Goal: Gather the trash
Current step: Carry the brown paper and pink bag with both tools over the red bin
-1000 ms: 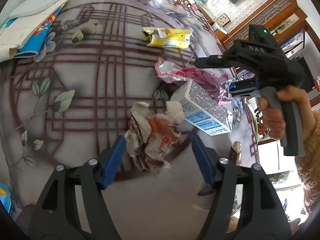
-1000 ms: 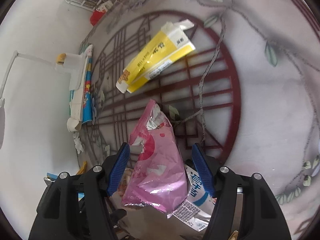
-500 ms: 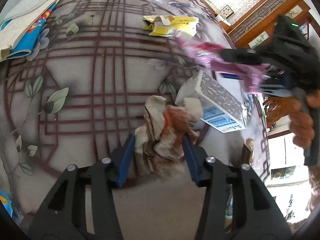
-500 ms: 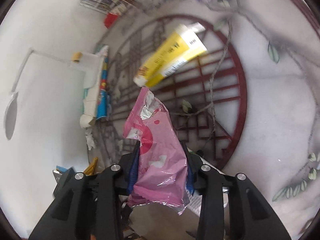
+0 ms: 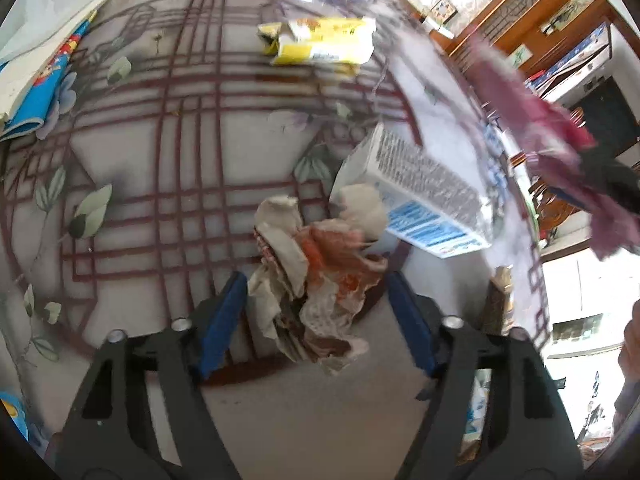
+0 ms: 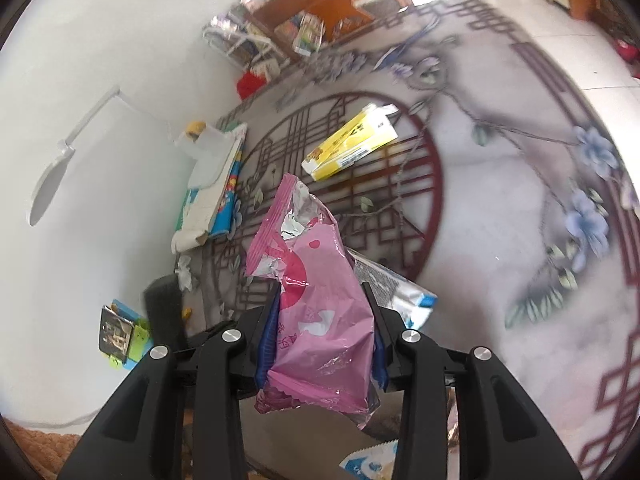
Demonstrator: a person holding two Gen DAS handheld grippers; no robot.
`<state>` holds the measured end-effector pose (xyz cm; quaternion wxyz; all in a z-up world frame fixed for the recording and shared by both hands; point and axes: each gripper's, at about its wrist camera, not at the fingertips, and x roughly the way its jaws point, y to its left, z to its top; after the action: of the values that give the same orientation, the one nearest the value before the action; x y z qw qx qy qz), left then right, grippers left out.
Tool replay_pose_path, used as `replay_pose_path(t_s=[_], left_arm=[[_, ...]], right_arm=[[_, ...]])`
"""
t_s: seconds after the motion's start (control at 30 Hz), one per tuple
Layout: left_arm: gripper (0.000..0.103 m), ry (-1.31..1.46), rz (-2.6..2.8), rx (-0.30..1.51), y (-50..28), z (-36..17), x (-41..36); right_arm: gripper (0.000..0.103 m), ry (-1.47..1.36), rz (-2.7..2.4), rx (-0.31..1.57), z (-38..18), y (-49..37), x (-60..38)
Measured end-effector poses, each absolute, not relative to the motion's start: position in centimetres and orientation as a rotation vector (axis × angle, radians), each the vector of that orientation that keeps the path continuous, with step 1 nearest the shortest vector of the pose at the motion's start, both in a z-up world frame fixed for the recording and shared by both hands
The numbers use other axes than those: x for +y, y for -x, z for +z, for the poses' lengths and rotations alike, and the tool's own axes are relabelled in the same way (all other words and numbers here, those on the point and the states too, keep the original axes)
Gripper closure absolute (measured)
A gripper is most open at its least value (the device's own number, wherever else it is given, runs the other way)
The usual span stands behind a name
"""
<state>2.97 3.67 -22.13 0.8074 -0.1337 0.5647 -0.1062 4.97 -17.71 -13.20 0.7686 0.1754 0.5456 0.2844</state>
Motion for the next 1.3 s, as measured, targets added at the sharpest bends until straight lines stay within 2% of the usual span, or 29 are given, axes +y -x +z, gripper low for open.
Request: replay_pose_path(t_s=[0.07, 0.1, 0.17, 0.2, 0.5, 0.83, 1.3], left_arm=[[0.059, 0.293, -0.226, 1.193, -2.6, -21.9, 3.6], [0.062, 0.283, -0.222, 1.177, -2.5, -21.4, 3.5], [0.08, 0.271, -0.218, 1.146, -2.4, -20.4, 3.1], [0.082, 0.274, -0.221, 1.132, -2.4, -19.9, 2.9], [0.084, 0.247, -0.279, 0.921, -2.5, -12.5, 1.0], [0.084, 0.265, -0.284, 0.974, -2.6, -13.8, 1.1], [0.084, 0.205, -0.443, 0.88, -4.3, -8.7, -6.3]], right_arm=[[0.067, -0.376, 0.59, 1.139, -12.5, -4.0, -18.5], [0.067, -0.359, 0.568, 1.098, -12.0, -3.3, -18.8], [0.067, -0.323, 0.534, 1.037, -11.2, -2.4, -19.6], [0.067, -0.306, 0.516, 1.013, -10.9, -2.0, -19.9], [0.067, -0.335, 0.424, 0.941, -9.7, -1.4, -23.1], [0.067, -0.386, 0.343, 0.941, -10.2, -0.2, -26.4], [0.067, -0.453, 0.238, 0.893, -9.8, 0.4, -32.1]])
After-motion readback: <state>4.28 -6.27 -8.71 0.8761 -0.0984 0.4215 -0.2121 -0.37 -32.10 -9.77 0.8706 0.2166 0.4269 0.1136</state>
